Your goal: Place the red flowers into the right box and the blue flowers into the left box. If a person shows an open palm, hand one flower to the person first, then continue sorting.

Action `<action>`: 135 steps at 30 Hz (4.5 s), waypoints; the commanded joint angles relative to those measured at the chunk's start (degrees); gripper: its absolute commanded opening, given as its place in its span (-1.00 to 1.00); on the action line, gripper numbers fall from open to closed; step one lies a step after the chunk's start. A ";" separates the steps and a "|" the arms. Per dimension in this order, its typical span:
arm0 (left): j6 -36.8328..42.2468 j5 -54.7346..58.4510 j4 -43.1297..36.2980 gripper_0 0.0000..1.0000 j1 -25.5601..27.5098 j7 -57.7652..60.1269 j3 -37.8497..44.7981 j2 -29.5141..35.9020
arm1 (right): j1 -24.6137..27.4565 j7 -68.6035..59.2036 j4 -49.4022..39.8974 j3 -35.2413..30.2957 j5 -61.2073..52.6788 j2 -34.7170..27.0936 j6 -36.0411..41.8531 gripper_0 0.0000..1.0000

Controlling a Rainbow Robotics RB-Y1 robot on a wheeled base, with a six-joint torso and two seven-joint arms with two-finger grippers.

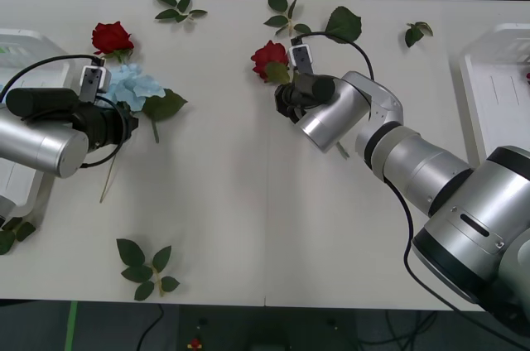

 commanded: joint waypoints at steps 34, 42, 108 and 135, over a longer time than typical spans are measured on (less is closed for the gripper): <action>-6.36 -0.36 6.31 0.64 0.85 -2.79 -6.25 -0.86 | -4.20 1.61 -24.19 0.58 -21.20 -16.55 21.73 -1.00; -6.36 -0.01 6.58 -0.87 0.85 -3.05 -6.34 -0.86 | -4.20 3.63 -31.66 -0.12 -29.37 -22.97 28.15 -1.00; 37.93 21.26 8.77 -1.00 -15.85 -43.30 47.98 13.02 | 0.46 -13.33 -9.33 6.30 1.04 -6.53 9.60 -1.00; 4.89 33.03 34.53 -1.00 -6.71 -58.24 35.23 17.15 | 0.46 -12.10 -13.64 6.12 -2.04 -11.02 9.42 -1.00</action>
